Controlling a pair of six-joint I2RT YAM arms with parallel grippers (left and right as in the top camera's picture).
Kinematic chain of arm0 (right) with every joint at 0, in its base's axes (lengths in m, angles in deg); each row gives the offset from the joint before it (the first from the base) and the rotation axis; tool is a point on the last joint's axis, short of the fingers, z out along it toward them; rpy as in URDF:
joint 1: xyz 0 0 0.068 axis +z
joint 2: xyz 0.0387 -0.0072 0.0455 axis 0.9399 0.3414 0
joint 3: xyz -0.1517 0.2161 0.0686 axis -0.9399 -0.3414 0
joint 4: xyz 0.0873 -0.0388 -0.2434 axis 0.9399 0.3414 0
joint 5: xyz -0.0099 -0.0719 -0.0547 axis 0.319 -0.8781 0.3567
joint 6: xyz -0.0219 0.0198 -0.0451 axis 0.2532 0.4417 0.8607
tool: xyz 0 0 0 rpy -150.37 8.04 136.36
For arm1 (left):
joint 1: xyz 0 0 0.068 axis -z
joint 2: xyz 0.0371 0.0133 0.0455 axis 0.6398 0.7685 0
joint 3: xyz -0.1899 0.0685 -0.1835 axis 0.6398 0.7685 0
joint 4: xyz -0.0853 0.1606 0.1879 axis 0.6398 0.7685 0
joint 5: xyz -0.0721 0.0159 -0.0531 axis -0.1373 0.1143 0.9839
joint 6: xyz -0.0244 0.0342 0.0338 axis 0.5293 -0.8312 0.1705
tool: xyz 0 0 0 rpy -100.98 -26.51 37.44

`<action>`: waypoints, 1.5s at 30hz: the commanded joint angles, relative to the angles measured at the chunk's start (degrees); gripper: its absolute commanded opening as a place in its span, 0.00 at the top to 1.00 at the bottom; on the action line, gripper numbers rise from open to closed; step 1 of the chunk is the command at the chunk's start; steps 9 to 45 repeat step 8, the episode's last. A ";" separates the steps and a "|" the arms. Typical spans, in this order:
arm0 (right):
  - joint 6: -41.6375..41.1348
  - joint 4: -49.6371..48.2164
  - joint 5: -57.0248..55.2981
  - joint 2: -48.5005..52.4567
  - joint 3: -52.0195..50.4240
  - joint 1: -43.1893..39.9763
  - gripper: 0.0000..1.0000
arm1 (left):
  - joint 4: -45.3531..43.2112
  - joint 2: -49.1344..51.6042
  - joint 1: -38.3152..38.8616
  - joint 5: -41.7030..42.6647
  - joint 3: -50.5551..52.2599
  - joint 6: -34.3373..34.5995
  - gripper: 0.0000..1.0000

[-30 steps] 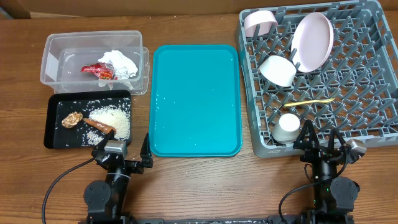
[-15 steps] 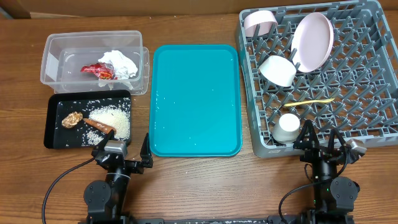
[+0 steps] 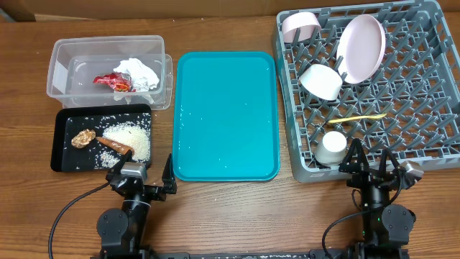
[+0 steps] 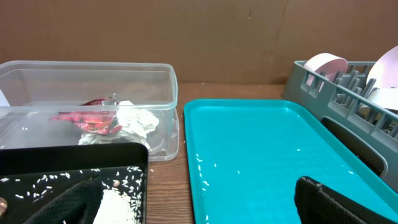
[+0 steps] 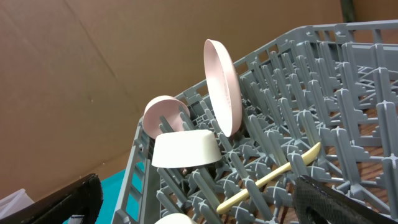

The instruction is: Sort waste into correct bins and load items into the dishwasher

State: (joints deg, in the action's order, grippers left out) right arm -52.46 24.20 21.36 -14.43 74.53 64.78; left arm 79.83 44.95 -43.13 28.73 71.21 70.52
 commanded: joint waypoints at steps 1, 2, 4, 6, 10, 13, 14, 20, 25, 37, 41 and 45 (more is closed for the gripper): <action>0.07 -0.20 -0.33 -0.46 -0.61 -0.07 0.00 | -0.44 -0.70 0.44 -0.74 0.87 0.81 0.00; 0.07 -0.20 -0.33 -0.46 -0.61 -0.07 0.00 | -0.44 -0.70 0.44 -0.76 0.87 0.81 0.00; 0.07 -0.20 -0.33 -0.46 -0.61 -0.07 0.00 | -0.44 -0.70 0.44 -0.76 0.87 0.81 0.00; 0.07 -0.20 -0.33 -0.46 -0.61 -0.07 0.00 | -0.44 -0.70 0.44 -0.74 0.87 0.83 0.00; 0.07 -0.20 -0.33 -0.46 -0.61 -0.07 0.00 | -0.44 -0.70 0.44 -0.76 0.87 0.81 0.00; 0.07 -0.20 -0.33 -0.46 -0.61 -0.07 0.00 | -0.44 -0.70 0.44 -0.76 0.87 0.81 0.00; 0.07 -0.20 -0.33 -0.46 -0.61 -0.07 0.00 | -0.44 -0.70 0.44 -0.76 0.87 0.81 0.00; 0.07 -0.20 -0.33 -0.46 -0.61 -0.07 0.00 | -0.44 -0.70 0.44 -0.76 0.87 0.81 0.00; 0.07 -0.20 -0.33 -0.46 -0.61 -0.07 0.00 | -0.44 -0.70 0.44 -0.76 0.87 0.81 0.00; 0.07 -0.20 -0.33 -0.46 -0.61 -0.07 0.00 | -0.44 -0.70 0.44 -0.76 0.87 0.81 0.00; 0.07 -0.20 -0.33 -0.46 -0.61 -0.07 0.00 | -0.44 -0.70 0.44 -0.76 0.87 0.81 0.00; 0.07 -0.20 -0.33 -0.46 -0.61 -0.07 0.00 | -0.44 -0.70 0.44 -0.76 0.87 0.81 0.00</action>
